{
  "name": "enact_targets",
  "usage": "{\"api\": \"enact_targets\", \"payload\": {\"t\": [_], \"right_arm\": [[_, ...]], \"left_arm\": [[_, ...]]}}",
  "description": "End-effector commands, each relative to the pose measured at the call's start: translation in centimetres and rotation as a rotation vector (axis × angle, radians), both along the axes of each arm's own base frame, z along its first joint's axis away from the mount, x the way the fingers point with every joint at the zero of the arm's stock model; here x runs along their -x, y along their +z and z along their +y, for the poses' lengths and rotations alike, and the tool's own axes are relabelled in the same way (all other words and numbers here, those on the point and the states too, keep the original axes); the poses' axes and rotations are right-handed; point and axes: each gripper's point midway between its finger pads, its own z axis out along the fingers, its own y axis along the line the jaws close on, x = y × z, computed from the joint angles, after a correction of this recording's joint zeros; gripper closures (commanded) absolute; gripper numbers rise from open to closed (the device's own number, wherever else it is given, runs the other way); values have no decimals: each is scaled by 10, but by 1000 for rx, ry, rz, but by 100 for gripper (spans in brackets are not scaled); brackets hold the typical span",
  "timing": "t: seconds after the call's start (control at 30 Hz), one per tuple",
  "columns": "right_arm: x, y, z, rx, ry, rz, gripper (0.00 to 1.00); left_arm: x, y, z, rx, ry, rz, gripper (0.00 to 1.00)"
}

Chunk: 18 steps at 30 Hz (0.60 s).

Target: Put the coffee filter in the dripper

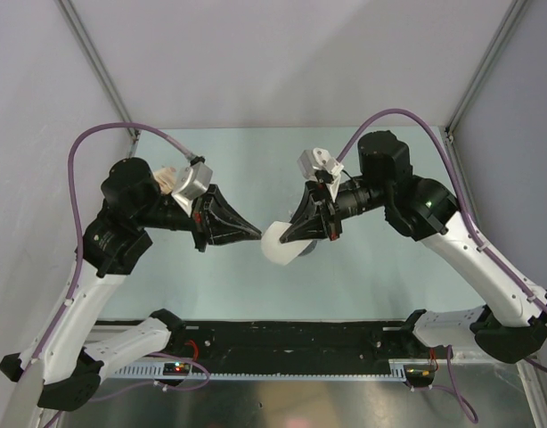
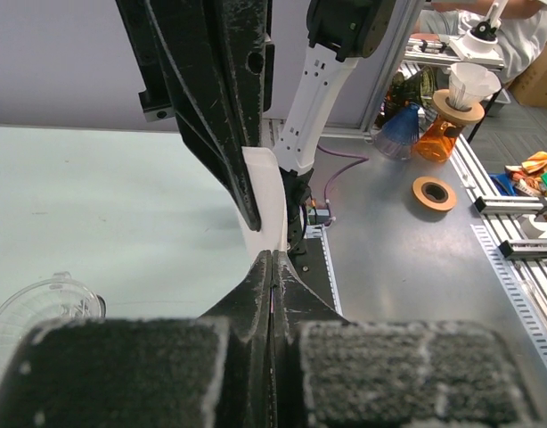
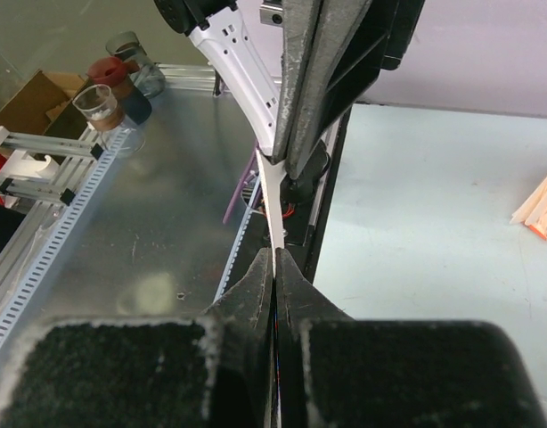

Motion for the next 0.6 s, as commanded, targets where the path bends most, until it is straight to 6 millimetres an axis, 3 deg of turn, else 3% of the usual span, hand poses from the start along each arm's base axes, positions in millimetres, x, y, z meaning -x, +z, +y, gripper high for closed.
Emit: {"api": "enact_targets", "payload": {"t": [0.0, 0.4, 0.57], "right_arm": [[1, 16, 3, -42, 11, -37, 100], [-8, 17, 6, -43, -18, -11, 100], [-12, 16, 9, -39, -36, 5, 100]], "left_arm": [[7, 4, -1, 18, -44, -43, 100], [-8, -2, -4, 6, 36, -30, 99], [-15, -5, -6, -1, 76, -14, 80]]}}
